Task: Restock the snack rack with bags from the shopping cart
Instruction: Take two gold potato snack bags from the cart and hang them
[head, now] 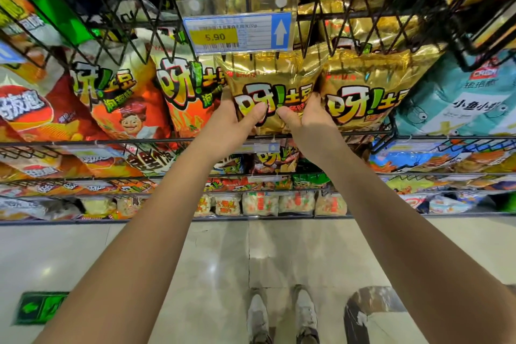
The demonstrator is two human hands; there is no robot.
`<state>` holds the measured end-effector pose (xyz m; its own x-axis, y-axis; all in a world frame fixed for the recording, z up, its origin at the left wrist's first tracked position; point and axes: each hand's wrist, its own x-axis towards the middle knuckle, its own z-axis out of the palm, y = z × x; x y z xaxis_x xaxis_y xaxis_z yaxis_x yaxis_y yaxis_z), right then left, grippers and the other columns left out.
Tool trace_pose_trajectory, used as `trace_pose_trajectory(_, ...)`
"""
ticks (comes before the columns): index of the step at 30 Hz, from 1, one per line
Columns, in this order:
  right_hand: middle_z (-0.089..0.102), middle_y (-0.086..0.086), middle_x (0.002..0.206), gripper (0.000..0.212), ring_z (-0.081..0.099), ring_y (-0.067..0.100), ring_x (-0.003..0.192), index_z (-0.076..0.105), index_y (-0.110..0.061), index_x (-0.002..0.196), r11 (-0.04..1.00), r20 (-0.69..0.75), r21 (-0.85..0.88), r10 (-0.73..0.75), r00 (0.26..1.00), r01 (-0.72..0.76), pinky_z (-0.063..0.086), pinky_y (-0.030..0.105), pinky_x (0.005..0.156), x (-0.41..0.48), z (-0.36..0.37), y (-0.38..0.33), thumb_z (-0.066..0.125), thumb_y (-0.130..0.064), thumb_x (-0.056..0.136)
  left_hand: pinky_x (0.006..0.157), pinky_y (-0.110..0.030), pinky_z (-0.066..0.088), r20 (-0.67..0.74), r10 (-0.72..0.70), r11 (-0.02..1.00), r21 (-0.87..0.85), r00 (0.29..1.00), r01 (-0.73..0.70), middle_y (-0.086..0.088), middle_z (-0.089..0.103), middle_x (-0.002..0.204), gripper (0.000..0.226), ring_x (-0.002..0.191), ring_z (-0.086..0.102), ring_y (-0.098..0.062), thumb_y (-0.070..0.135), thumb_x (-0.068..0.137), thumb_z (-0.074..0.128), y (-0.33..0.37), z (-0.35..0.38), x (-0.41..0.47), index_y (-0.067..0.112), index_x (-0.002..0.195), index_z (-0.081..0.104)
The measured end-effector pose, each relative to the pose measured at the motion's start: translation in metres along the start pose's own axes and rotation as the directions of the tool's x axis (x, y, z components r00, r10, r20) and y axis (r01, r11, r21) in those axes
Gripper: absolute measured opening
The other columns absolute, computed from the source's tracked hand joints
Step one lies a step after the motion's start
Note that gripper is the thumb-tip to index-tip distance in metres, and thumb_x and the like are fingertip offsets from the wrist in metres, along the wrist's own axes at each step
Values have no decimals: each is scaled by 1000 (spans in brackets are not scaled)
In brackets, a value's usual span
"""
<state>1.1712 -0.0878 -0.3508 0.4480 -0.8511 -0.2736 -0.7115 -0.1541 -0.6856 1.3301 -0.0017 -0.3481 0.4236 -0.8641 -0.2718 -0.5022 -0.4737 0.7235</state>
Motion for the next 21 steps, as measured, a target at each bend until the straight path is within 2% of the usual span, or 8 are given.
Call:
trace_pose_trajectory(3,12,15,170,92,20,29,155,0,-2,161,1000,10,-23,-19,1000,19,23,35,120,0,-3,0,42,-58,103,60,-11,40,14,-22,999,33,1000,22,10,51,90,68,75,51,-2,60,101,46,3,-1,0,10,146,35)
trace_pose_trajectory(5,13,14,170,91,20,29,155,0,-2,162,999,18,-27,-33,999,33,24,36,120,-4,-7,-2,42,-58,103,84,-26,49,17,-8,1000,6,1000,8,-4,61,126,87,105,62,-18,67,97,47,5,-4,-4,11,159,22)
trace_pose_trajectory(7,21,12,169,88,27,30,152,6,-4,162,1000,32,-4,-20,999,20,30,39,118,-9,-10,-6,45,-57,102,100,-37,46,12,-23,999,-22,1000,24,-10,47,154,94,135,52,-30,70,95,49,10,-6,-10,12,161,17)
trace_pose_trajectory(10,54,4,143,68,51,29,134,35,-10,150,1000,32,24,-5,999,4,44,37,99,-19,-15,-6,51,-54,101,86,-33,45,0,-77,997,-6,997,77,-11,54,144,77,127,56,-31,61,99,54,20,-7,-23,8,150,32)
trace_pose_trajectory(12,57,-2,129,51,54,24,128,44,-14,143,999,37,8,-47,998,47,39,28,92,-33,-22,-6,56,-44,103,74,-36,51,-12,-68,998,15,998,68,-11,61,125,57,109,62,-28,53,99,60,26,-11,-34,11,132,42)
trace_pose_trajectory(14,55,2,141,55,52,22,132,42,-13,148,994,45,-32,-100,994,102,37,25,94,-50,-31,-4,59,-39,103,83,-43,55,-7,-49,995,92,999,50,-9,61,121,46,107,63,-27,49,99,63,30,-15,-47,14,124,45)
trace_pose_trajectory(16,50,3,150,63,49,20,136,38,-14,153,988,34,-60,-139,990,141,37,24,102,-69,-42,-1,62,-40,100,98,-44,52,-10,-7,970,244,1000,9,-8,54,134,53,122,57,-28,48,99,63,37,-20,-63,12,133,46)
trace_pose_trajectory(21,43,-1,154,70,41,15,141,34,-21,157,926,-11,-235,-305,952,294,37,32,113,-116,-85,9,65,-45,98,112,-46,44,40,164,798,581,986,-157,-9,37,157,70,141,41,-30,48,99,61,74,-23,-110,17,155,34)
